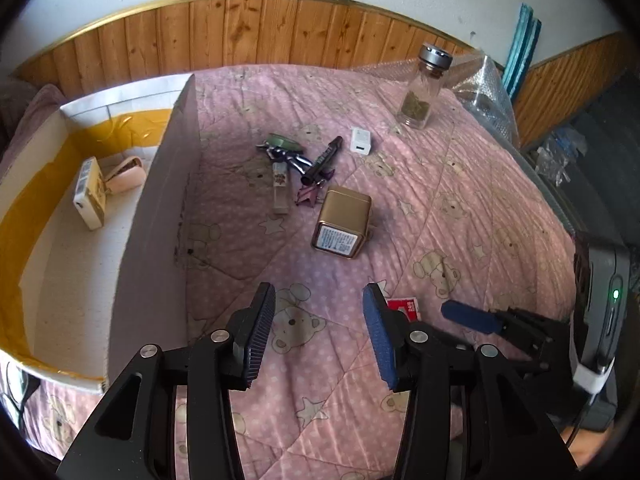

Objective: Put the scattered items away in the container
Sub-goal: 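Move both open tools back toward the items on the bedspread, then grasp the gold tin with the left tool while the right tool grasps the red staple box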

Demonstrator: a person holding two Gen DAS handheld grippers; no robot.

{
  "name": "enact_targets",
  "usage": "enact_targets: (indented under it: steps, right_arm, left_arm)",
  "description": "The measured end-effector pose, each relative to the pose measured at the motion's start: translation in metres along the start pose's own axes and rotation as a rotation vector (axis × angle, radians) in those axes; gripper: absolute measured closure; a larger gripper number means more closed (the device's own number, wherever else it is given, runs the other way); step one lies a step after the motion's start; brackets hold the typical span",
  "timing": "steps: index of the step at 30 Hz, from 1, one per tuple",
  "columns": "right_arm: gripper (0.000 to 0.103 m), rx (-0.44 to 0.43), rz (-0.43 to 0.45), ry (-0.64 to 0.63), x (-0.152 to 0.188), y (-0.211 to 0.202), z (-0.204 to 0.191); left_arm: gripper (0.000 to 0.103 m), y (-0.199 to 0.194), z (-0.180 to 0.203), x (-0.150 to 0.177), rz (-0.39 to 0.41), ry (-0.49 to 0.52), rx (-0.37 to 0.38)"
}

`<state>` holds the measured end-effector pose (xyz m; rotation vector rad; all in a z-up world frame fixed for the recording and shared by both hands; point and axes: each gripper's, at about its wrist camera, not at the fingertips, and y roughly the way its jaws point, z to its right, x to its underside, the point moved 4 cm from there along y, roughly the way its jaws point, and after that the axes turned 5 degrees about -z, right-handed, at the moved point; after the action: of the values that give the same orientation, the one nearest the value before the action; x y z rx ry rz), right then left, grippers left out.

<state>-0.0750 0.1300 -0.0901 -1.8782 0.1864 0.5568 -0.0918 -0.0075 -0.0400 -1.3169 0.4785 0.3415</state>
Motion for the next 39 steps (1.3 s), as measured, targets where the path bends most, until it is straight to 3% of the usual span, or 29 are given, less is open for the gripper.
enact_targets:
  steps: [3, 4, 12, 15, 21, 23, 25, 26, 30, 39]
  right_arm:
    - [0.033, 0.019, -0.019, -0.026, 0.006, 0.012, -0.005]
    - [0.032, 0.029, -0.024, -0.038, 0.007, 0.016, -0.007]
    - [0.032, 0.102, -0.049, -0.122, 0.009, 0.04, -0.009]
    - [0.03, 0.1, -0.047, -0.14, 0.01, 0.041, -0.01]
    - [0.028, 0.117, -0.048, -0.188, 0.01, 0.043, -0.014]
    - [0.031, 0.134, -0.048, -0.207, 0.011, 0.043, -0.016]
    - [0.056, 0.165, -0.039, -0.213, 0.01, 0.041, -0.013]
    - [0.063, 0.173, -0.036, -0.208, 0.009, 0.04, -0.01]
    - [0.064, 0.127, -0.036, -0.147, 0.006, 0.033, 0.001]
    - [0.064, 0.081, 0.021, -0.082, 0.001, 0.007, 0.009]
  left_arm:
    - [0.05, 0.02, 0.009, -0.018, -0.015, 0.025, 0.011]
    - [0.05, 0.026, 0.01, -0.024, -0.015, 0.022, 0.013]
    - [0.047, 0.089, 0.008, -0.058, -0.076, 0.01, 0.024]
    - [0.041, 0.1, 0.011, -0.061, -0.075, 0.025, 0.05]
    - [0.042, 0.114, 0.019, -0.065, -0.093, 0.061, 0.035]
    - [0.042, 0.122, 0.02, -0.063, -0.116, 0.071, 0.021]
    - [0.044, 0.129, 0.018, -0.06, -0.129, 0.069, -0.002]
    - [0.05, 0.13, 0.015, -0.06, -0.129, 0.052, 0.008]
    - [0.051, 0.126, 0.008, -0.06, -0.107, 0.022, -0.024]
    - [0.051, 0.101, 0.01, -0.061, -0.075, -0.018, -0.006]
